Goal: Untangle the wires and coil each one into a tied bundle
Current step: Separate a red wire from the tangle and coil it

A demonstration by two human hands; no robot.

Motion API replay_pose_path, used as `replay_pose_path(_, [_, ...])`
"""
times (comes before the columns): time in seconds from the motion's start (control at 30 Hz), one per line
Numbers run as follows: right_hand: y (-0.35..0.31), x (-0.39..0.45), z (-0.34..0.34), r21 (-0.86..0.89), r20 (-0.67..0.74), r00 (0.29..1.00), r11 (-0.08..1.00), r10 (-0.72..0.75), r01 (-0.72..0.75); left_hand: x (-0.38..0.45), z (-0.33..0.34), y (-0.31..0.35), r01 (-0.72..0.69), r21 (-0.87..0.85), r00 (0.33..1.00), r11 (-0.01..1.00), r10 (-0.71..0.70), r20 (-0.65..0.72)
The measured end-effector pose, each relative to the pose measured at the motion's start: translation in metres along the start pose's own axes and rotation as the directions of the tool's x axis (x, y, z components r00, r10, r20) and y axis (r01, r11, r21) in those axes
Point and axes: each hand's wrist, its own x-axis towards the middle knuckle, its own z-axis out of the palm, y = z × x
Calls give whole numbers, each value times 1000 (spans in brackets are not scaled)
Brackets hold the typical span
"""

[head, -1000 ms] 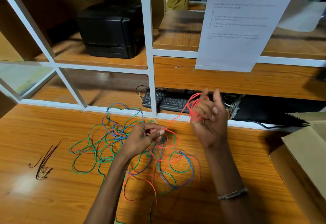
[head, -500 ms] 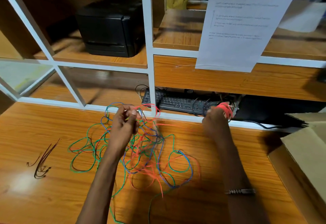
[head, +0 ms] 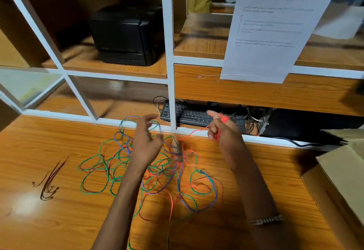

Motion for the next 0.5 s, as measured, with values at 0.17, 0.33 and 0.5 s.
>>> replay_pose_path(0.17, [-14, -17, 14, 257, 241, 970, 961, 39, -102, -11, 44, 26, -320, -89, 902, 943, 332, 275])
replay_pose_path(0.33, [-27, -23, 7, 546, 432, 902, 793, 12, -272, -15, 63, 34, -290, -189, 891, 938, 337, 305])
replay_pose_path(0.5, [-41, -21, -14, 841, 447, 865, 434, -225, -322, -22, 64, 37, -120, -275, 896, 954, 223, 383])
